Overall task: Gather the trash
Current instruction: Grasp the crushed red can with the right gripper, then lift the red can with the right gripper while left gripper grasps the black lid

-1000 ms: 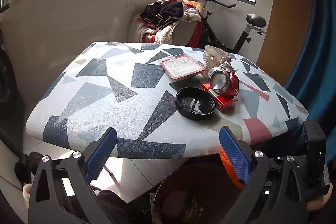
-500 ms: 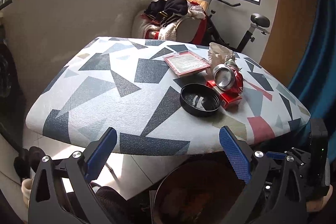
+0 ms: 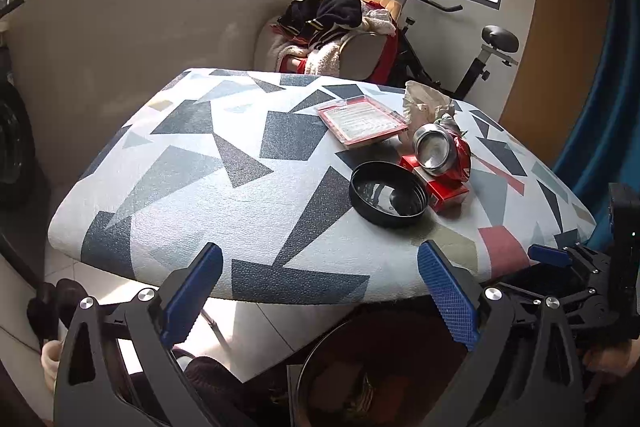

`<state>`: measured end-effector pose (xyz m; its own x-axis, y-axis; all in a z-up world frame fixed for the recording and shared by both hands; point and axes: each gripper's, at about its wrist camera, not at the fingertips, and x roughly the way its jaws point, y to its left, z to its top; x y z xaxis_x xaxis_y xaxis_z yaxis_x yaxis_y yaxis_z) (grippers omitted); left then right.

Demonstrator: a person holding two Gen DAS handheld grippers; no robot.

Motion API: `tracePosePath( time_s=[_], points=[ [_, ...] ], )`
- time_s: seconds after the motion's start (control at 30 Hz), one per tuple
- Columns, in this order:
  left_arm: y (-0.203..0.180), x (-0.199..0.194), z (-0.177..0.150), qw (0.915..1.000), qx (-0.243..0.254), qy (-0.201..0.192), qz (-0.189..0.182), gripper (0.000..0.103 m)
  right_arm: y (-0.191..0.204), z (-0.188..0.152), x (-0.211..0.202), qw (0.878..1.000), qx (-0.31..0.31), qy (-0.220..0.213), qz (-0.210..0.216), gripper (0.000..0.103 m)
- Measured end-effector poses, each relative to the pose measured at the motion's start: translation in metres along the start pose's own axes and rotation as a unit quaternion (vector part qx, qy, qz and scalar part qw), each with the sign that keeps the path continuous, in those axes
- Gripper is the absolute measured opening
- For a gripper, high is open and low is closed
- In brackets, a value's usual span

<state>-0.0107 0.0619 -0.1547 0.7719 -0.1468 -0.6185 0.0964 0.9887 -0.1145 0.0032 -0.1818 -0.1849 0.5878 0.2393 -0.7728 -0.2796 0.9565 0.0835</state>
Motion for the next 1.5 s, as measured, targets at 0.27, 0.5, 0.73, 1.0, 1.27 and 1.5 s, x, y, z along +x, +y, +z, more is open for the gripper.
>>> tracePosePath(
  time_s=[0.27, 0.5, 0.73, 1.0, 1.27, 1.5],
  points=[
    [0.012, 0.008, 0.017, 0.9999, -0.013, -0.008, 0.002, 0.096, -0.023, 0.066, 0.011, 0.999, 0.031, -0.045, 0.003, 0.083],
    [0.022, 0.019, 0.018, 0.9994, -0.033, -0.001, -0.003, 0.096, -0.023, 0.118, 0.051, 0.998, 0.041, -0.041, -0.028, 0.061],
    [0.027, 0.035, 0.017, 0.9989, -0.044, 0.011, -0.013, 0.095, -0.015, 0.137, 0.084, 0.998, 0.044, -0.021, -0.036, 0.046],
    [0.025, 0.052, 0.019, 0.9966, -0.061, 0.032, -0.045, 0.095, -0.004, 0.135, 0.074, 0.998, -0.003, -0.053, -0.035, 0.025],
    [-0.024, 0.092, 0.03, 0.9933, 0.066, 0.062, -0.072, 0.097, -0.008, 0.139, 0.031, 0.993, -0.035, -0.108, -0.016, 0.024],
    [-0.065, 0.136, 0.034, 0.9788, 0.165, 0.097, -0.073, 0.097, -0.026, 0.144, 0.009, 0.992, -0.015, -0.128, -0.008, 0.024]
  ],
)
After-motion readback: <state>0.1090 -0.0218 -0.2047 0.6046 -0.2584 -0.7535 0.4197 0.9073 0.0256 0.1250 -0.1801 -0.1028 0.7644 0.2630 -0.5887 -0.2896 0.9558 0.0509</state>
